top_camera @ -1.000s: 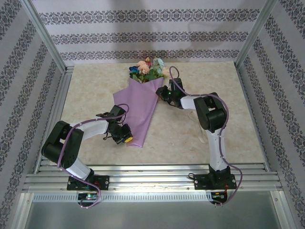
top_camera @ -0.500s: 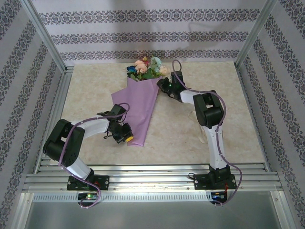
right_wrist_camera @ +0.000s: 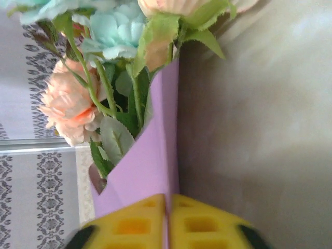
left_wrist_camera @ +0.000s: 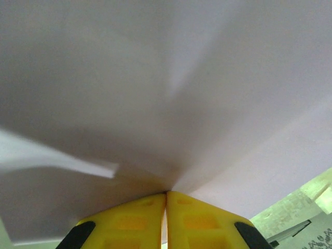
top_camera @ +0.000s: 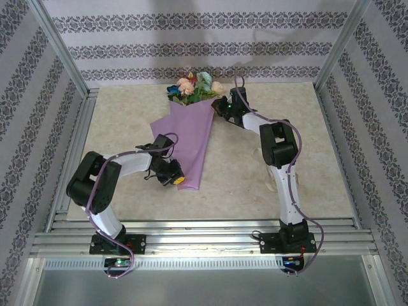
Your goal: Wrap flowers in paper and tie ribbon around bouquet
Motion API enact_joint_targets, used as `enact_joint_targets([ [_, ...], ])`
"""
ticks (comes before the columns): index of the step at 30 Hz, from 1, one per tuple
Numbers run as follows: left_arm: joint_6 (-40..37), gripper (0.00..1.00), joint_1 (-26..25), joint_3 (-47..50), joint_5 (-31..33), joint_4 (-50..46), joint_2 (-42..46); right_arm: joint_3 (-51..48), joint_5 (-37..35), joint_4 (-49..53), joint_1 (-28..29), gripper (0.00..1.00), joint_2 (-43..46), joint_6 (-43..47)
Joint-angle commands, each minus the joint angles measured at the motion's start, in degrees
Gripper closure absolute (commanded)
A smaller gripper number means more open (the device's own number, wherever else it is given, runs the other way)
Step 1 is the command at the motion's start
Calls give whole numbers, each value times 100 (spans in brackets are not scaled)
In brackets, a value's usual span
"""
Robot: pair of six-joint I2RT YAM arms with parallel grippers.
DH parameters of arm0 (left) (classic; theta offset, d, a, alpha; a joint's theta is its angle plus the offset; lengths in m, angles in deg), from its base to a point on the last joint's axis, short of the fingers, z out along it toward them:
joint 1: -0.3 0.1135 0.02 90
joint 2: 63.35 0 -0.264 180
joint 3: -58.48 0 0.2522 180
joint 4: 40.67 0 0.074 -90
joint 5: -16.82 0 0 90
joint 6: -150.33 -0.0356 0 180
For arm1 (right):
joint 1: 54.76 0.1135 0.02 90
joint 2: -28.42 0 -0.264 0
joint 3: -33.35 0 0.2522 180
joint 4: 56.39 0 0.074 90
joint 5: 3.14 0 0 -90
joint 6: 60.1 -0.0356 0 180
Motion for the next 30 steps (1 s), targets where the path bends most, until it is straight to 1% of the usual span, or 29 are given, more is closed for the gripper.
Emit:
enact_joint_targets([
  [1,249,89,-130,-17,272,28,-409,-29,348,291,-171,64,146,148],
  [3,247,89,-158,-85,296,5,-459,-636,513,196,-101,61,483,202],
  [6,250,89,-168,-19,310,48,-477,-1775,630,4,128,60,1130,216],
  [11,251,89,-168,144,285,184,-526,-3550,485,-417,652,60,2190,159],
  [16,231,89,-174,191,309,239,-521,-4371,269,-548,1181,60,2711,86],
  [19,206,89,-170,181,359,212,-530,-4721,132,-724,1388,65,2771,-56],
  [22,221,89,-173,215,380,211,-513,-4857,113,-893,1483,69,2741,-184],
  [23,234,89,-168,241,390,212,-493,-4866,102,-902,1510,72,2762,-182],
  [25,268,89,-168,302,393,247,-471,-4839,71,-788,1535,82,2822,-103],
  [26,289,89,-168,332,391,268,-465,-4826,59,-712,1544,85,2857,-65],
  [30,430,89,-168,418,437,266,-324,-4866,14,-451,1533,59,3038,84],
])
